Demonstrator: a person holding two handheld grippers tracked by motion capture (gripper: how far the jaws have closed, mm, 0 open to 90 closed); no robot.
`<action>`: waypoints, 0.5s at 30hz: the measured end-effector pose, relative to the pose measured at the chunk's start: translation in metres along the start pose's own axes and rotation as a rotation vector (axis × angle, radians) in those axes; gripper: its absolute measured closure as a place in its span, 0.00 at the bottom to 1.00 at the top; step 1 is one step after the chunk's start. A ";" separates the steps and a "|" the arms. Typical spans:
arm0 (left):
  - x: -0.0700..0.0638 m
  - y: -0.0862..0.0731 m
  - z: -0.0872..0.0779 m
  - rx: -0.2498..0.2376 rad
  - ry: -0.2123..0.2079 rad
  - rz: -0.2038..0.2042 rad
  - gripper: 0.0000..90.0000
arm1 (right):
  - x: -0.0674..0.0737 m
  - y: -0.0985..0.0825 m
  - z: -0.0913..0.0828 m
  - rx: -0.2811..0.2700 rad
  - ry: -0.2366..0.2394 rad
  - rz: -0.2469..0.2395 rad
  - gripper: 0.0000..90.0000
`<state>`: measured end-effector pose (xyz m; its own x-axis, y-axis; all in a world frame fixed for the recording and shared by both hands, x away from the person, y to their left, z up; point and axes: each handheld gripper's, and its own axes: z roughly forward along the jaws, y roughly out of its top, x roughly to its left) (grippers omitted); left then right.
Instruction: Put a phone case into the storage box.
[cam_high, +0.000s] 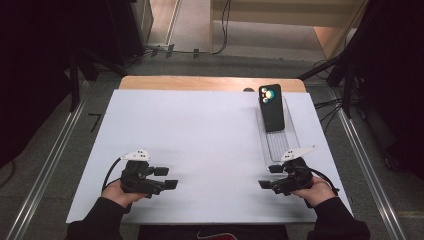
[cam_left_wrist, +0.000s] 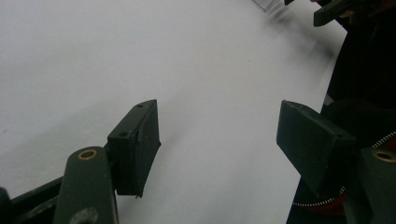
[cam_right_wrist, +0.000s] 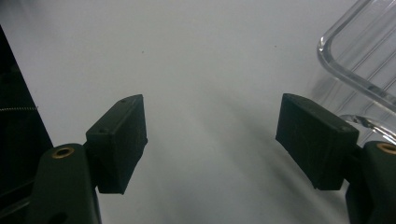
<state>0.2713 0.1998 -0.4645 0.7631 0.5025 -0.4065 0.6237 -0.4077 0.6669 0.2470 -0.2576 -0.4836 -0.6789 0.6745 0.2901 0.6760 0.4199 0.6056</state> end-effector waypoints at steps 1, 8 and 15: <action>0.000 0.000 0.000 -0.002 -0.002 -0.001 0.34 | 0.000 0.000 0.000 0.001 0.002 0.001 0.25; 0.000 0.000 0.001 -0.001 -0.005 0.001 0.34 | 0.000 0.000 -0.001 -0.003 0.001 0.007 0.25; -0.001 0.000 0.001 0.002 -0.009 0.007 0.34 | 0.000 0.000 -0.001 -0.003 0.002 0.005 0.25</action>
<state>0.2711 0.1984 -0.4645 0.7689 0.4924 -0.4077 0.6187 -0.4127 0.6685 0.2469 -0.2580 -0.4830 -0.6762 0.6755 0.2941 0.6783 0.4150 0.6064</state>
